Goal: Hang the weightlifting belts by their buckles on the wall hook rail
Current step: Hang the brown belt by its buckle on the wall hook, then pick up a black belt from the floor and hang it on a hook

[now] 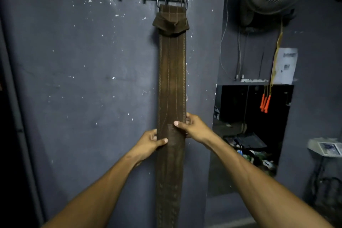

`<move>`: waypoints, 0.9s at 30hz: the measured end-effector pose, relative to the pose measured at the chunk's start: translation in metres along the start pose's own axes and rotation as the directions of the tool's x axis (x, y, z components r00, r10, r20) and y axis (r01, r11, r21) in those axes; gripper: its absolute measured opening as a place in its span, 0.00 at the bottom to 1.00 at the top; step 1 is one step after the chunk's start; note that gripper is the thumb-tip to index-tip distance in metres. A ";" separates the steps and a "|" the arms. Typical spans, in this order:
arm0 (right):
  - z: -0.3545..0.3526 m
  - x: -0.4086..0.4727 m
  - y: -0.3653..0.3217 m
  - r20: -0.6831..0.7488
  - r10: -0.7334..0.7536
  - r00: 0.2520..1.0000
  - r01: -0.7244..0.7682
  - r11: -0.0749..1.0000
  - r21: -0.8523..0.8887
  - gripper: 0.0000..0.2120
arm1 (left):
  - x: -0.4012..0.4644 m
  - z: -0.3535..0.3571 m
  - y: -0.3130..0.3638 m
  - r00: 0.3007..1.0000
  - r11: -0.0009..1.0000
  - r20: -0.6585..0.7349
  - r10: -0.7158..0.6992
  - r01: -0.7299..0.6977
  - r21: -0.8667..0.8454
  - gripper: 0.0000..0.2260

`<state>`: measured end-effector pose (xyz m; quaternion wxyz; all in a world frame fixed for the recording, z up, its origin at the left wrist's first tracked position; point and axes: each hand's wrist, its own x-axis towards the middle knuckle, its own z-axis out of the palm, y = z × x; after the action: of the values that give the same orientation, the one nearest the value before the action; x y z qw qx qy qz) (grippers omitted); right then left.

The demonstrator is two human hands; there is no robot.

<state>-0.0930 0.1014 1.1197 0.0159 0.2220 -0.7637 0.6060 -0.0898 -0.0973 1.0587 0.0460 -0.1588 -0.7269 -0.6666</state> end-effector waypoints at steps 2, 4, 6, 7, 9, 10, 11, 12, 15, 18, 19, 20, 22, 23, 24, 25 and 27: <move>0.009 -0.012 0.012 -0.023 0.030 0.999 -0.030 1.000 0.002 0.14 | -0.015 0.005 -0.013 0.997 1.000 -0.076 -0.009 0.009 -0.008 0.14; 0.012 -0.022 0.022 -0.033 0.026 0.999 -0.023 0.996 0.087 0.15 | -0.025 0.009 -0.019 0.994 0.999 -0.104 -0.029 0.026 -0.037 0.13; 0.015 -0.031 0.034 0.023 0.052 0.998 -0.054 0.994 0.090 0.15 | -0.034 0.013 -0.028 0.997 0.998 -0.047 -0.053 0.051 -0.045 0.14; 0.016 -0.036 0.044 0.055 0.080 0.995 -0.083 0.996 0.046 0.16 | -0.041 0.017 -0.037 0.997 0.997 -0.029 -0.070 0.069 -0.036 0.15; 0.023 -0.043 0.063 0.023 0.110 0.994 -0.110 0.994 -0.010 0.15 | -0.051 0.022 -0.050 0.994 0.995 -0.059 -0.093 0.091 -0.032 0.16; 0.025 -0.045 0.072 -0.010 0.116 0.993 -0.115 0.993 0.017 0.14 | -0.055 0.025 -0.056 0.990 0.993 -0.094 -0.107 0.102 -0.056 0.15; 0.026 -0.047 0.079 -0.028 0.117 0.993 -0.115 0.992 0.054 0.13 | -0.059 0.029 -0.059 0.983 0.989 -0.130 -0.126 0.115 -0.089 0.14; 0.026 -0.047 0.086 -0.034 0.115 0.993 -0.112 0.991 0.077 0.13 | -0.061 0.032 -0.061 0.976 0.987 -0.167 -0.140 0.123 -0.103 0.14; 0.026 -0.057 0.116 0.029 0.175 0.984 -0.176 0.984 0.039 0.13 | -0.078 0.046 -0.075 0.956 0.982 -0.226 -0.189 0.188 -0.026 0.16; 0.035 -0.083 0.170 0.050 0.305 0.951 -0.299 0.949 -0.104 0.12 | -0.117 0.063 -0.109 0.895 0.947 -0.323 -0.307 0.322 -0.007 0.20; 0.039 -0.093 0.189 0.040 0.361 0.932 -0.353 0.926 -0.135 0.13 | -0.133 0.068 -0.119 0.870 0.928 -0.349 -0.350 0.372 -0.004 0.21; 0.043 -0.104 0.206 0.042 0.418 0.907 -0.409 0.902 -0.141 0.14 | -0.147 0.071 -0.131 0.847 0.911 -0.367 -0.384 0.413 0.000 0.21; 0.052 -0.127 0.235 0.097 0.517 0.851 -0.505 0.854 -0.122 0.16 | -0.174 0.075 -0.153 0.804 0.881 -0.400 -0.440 0.472 -0.020 0.17; 0.056 -0.137 0.246 0.132 0.551 0.824 -0.539 0.834 -0.119 0.16 | -0.184 0.076 -0.162 0.784 0.869 -0.417 -0.461 0.495 -0.030 0.16; 0.059 -0.147 0.256 0.167 0.584 0.795 -0.569 0.812 -0.129 0.16 | -0.195 0.077 -0.173 0.759 0.851 -0.435 -0.484 0.524 -0.033 0.15; 0.062 -0.156 0.265 0.193 0.612 0.767 -0.595 0.791 -0.143 0.15 | -0.205 0.079 -0.182 0.736 0.833 -0.450 -0.506 0.553 -0.031 0.15; 0.069 -0.171 0.283 0.232 0.656 0.718 -0.636 0.754 -0.163 0.15 | -0.225 0.081 -0.202 0.696 0.797 -0.469 -0.544 0.603 -0.032 0.12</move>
<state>-0.0231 0.1386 0.7915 -0.2946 0.0229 -0.8087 0.5086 0.0756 -0.0681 0.7946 0.0141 0.2400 -0.7480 -0.6186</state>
